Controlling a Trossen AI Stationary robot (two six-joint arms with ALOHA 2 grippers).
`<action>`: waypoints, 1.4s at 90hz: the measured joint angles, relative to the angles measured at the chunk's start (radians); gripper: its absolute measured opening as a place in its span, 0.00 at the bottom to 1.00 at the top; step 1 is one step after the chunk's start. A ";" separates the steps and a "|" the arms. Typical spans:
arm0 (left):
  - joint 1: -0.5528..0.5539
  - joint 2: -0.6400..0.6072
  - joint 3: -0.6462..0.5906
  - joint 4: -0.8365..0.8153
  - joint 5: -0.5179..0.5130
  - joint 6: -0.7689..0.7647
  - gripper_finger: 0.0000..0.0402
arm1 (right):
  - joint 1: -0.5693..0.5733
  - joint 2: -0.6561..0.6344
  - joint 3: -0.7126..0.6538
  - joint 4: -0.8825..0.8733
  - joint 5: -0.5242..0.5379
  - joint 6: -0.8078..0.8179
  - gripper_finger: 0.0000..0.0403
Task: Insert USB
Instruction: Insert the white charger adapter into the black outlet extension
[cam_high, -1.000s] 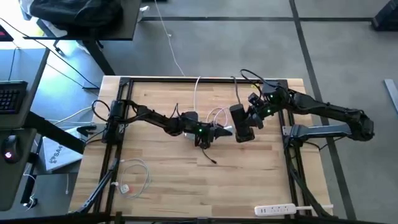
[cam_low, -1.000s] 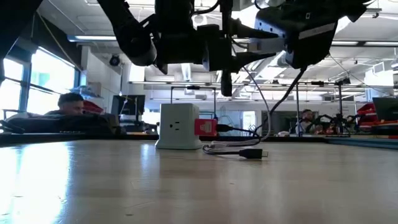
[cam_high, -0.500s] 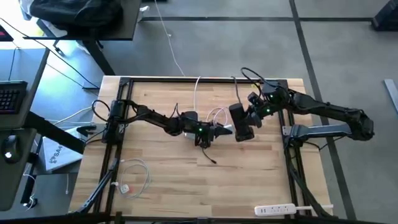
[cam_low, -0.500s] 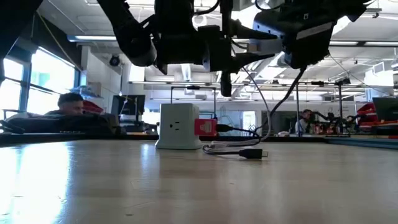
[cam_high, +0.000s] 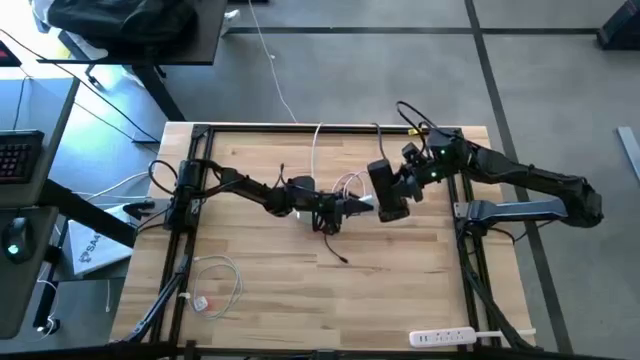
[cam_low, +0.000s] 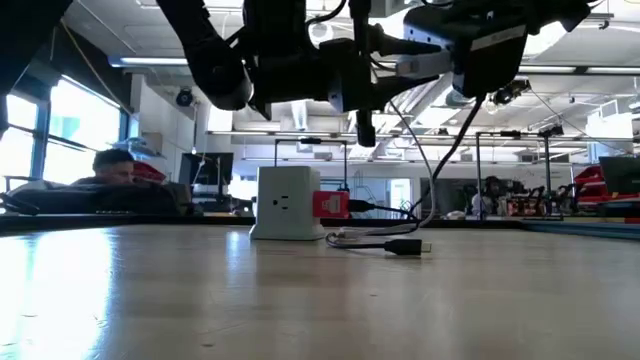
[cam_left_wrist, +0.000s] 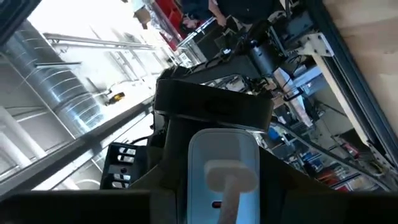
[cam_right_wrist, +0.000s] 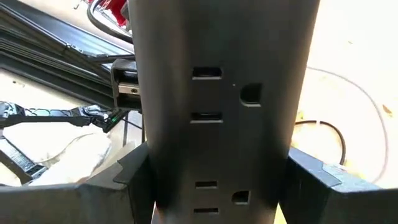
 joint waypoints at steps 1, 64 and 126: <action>0.000 0.000 0.000 0.000 0.001 0.002 0.23 | 0.000 0.000 0.000 0.000 0.000 0.003 0.56; 0.014 -0.001 0.004 0.093 0.025 0.065 0.23 | 0.001 0.014 0.001 0.126 0.008 0.073 0.56; 0.034 -0.001 -0.015 0.115 0.010 -0.008 0.23 | 0.024 0.010 0.000 0.125 0.086 0.040 0.56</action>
